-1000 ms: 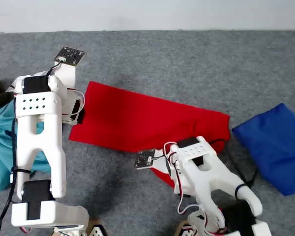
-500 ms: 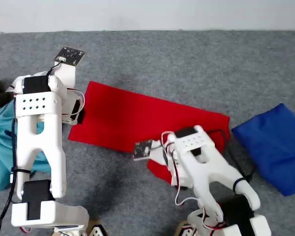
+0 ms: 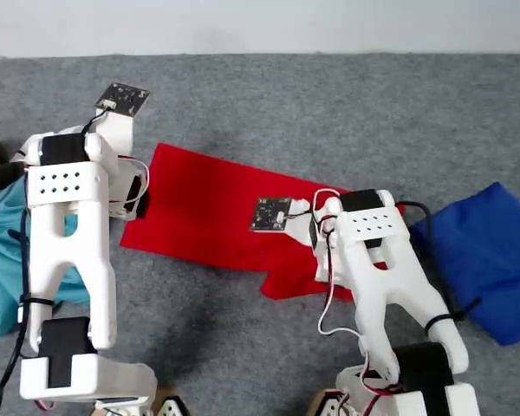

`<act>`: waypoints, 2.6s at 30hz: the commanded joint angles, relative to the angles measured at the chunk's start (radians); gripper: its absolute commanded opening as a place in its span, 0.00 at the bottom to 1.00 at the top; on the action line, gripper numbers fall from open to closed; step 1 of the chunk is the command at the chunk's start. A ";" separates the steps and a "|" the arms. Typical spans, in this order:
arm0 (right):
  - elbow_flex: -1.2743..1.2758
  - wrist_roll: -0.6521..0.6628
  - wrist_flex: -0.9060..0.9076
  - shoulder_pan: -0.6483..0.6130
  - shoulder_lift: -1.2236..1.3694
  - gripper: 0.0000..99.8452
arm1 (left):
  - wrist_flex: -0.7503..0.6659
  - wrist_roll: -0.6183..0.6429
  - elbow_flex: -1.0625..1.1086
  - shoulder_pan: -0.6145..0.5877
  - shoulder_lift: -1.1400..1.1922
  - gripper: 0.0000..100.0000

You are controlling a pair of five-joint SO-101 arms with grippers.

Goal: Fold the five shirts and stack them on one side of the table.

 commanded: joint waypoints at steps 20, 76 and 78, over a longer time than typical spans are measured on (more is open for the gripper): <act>-0.160 0.006 -0.298 0.079 0.042 0.01 | 0.000 0.002 -0.005 0.000 -0.044 0.14; -0.776 -0.598 0.185 0.102 0.403 0.19 | 0.137 0.264 -1.191 -0.040 1.138 0.19; -0.776 -0.598 0.185 0.102 0.403 0.19 | 0.137 0.264 -1.201 -0.023 1.169 0.16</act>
